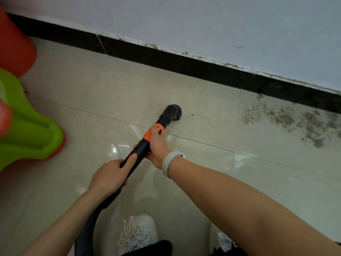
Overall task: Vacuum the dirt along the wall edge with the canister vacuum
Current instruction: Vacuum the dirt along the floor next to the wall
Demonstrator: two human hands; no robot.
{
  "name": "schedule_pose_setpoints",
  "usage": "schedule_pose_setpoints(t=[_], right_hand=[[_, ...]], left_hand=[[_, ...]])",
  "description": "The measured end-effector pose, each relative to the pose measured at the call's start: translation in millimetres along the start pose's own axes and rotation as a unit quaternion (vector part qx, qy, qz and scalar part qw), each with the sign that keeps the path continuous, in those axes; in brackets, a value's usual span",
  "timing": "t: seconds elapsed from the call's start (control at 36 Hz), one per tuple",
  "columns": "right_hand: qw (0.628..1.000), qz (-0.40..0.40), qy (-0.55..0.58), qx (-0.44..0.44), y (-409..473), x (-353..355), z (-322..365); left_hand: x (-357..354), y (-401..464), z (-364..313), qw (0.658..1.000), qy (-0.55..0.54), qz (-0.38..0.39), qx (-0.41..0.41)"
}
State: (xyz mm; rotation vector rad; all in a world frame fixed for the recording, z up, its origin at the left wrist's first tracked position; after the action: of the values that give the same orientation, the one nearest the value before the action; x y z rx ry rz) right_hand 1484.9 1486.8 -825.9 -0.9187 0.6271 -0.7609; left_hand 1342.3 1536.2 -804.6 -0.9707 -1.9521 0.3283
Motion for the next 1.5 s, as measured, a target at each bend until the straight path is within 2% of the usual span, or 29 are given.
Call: schedule_pose_setpoints(t=[0.17, 0.28, 0.47, 0.61, 0.75, 0.97, 1.06, 1.17, 1.28, 1.42, 1.5], right_hand=[[0.997, 0.001, -0.079, 0.008, -11.0, -24.5, -32.8], [0.997, 0.023, -0.066, 0.012, -12.2, -26.6, -46.0], [0.998, -0.048, 0.02, 0.048, -15.6, -0.1, -47.4], [0.99, -0.095, 0.088, 0.06, -25.8, 28.6, -67.9], [0.985, -0.109, 0.126, 0.052, -33.9, 21.3, -87.2], [0.995, -0.037, 0.08, 0.046, -30.6, -34.9, -76.1], [0.996, -0.008, 0.077, 0.041, -30.4, -38.6, -77.6], [0.999, -0.008, 0.024, 0.048, -27.9, -33.0, -76.8], [0.998, 0.021, -0.04, 0.041, -22.1, -40.7, -56.8], [0.994, 0.085, -0.064, 0.025, -24.6, -55.5, -49.1], [0.992, 0.091, -0.083, 0.023, -26.5, -61.5, -65.7]], left_hand=[[-7.7, -29.1, 40.0, 0.995, -0.083, -0.018, 0.045], [-14.4, -38.0, 50.3, 0.992, -0.112, -0.018, 0.058], [-28.9, -28.0, 30.9, 0.994, -0.096, 0.046, 0.023], [-42.7, -29.6, 28.2, 0.994, -0.028, 0.108, -0.012], [-26.1, -28.3, 40.7, 0.993, 0.029, 0.113, -0.023], [21.0, -26.8, 63.2, 0.998, 0.027, 0.053, 0.02], [17.1, -32.9, 65.2, 0.996, -0.018, 0.07, 0.05], [2.4, -37.8, 64.7, 0.984, -0.122, 0.11, 0.074], [-4.6, -36.6, 57.3, 0.965, -0.237, 0.077, 0.085], [2.9, -35.9, 60.7, 0.959, -0.26, 0.076, 0.087], [4.3, -45.8, 71.0, 0.955, -0.25, 0.118, 0.11]])
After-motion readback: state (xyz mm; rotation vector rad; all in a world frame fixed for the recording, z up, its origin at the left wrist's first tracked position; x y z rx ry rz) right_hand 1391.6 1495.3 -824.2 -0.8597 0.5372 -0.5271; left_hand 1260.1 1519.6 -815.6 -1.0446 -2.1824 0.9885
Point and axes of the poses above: each hand's wrist, its own y-axis towards the middle knuckle, its own x-axis out of the back of the hand, z = x × y, the point moved 3 cm from there along y, towards the middle knuckle, and after that the axes turned 12 degrees about -y, right-handed, at the moved point
